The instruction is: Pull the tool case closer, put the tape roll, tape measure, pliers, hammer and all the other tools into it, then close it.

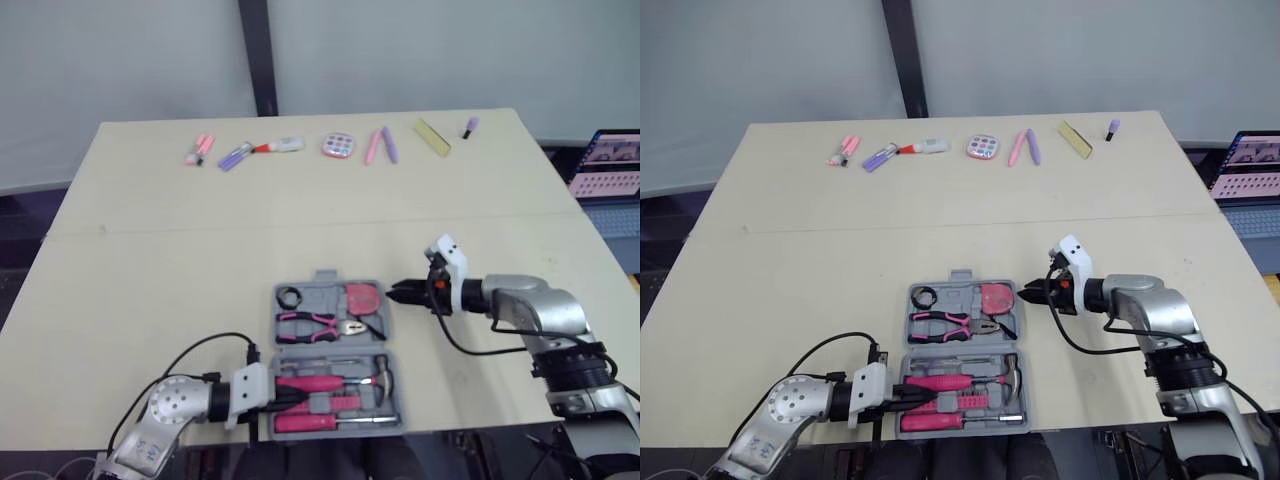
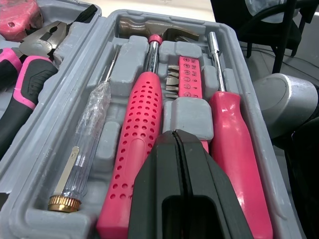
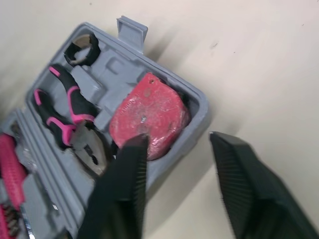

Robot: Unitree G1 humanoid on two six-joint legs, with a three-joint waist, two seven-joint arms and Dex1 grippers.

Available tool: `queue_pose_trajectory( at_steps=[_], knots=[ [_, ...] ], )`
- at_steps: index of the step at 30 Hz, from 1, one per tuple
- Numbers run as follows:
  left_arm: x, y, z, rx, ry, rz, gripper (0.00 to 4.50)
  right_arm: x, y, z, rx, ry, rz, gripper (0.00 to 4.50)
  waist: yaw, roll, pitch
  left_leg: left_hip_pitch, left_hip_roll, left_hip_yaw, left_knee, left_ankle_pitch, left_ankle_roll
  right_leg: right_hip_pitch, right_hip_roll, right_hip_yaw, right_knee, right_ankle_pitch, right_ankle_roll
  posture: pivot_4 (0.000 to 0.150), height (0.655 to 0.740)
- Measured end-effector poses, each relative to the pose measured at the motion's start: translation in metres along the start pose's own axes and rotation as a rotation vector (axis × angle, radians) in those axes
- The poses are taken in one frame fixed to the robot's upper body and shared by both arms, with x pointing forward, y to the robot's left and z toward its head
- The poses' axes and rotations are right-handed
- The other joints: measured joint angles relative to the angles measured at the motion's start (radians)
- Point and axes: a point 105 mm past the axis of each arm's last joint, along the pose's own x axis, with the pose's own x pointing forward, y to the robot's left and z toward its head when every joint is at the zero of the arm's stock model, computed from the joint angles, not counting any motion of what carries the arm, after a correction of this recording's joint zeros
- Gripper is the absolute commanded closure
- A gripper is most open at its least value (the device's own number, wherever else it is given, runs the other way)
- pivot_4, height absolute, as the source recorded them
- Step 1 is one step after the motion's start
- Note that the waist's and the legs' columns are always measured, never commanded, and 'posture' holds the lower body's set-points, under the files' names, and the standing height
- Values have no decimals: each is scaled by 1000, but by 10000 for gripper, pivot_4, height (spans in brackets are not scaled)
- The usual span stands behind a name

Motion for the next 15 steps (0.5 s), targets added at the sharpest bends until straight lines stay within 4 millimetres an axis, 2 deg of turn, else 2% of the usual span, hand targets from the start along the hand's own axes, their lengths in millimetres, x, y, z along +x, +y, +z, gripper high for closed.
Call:
queue_pose_trajectory(
  at_steps=[2,3,15],
  knots=[
    [0,0,0,-3,2,-1,45000,0,0,1,56,-8,14,3005,0,0,0,0,0,0,0,0,0,0,0,0,0,0,0,1500,7400],
    [0,1,0,-5,3,-1,45000,1,-1,3,89,-18,21,827,0,0,0,0,0,0,0,0,0,0,0,0,0,0,0,1500,7400],
    [1,1,-1,-13,12,-9,45000,21,-10,-3,314,24,28,827,0,2,-1,0,0,0,0,0,0,0,0,0,1,0,0,1500,7400]
  ],
)
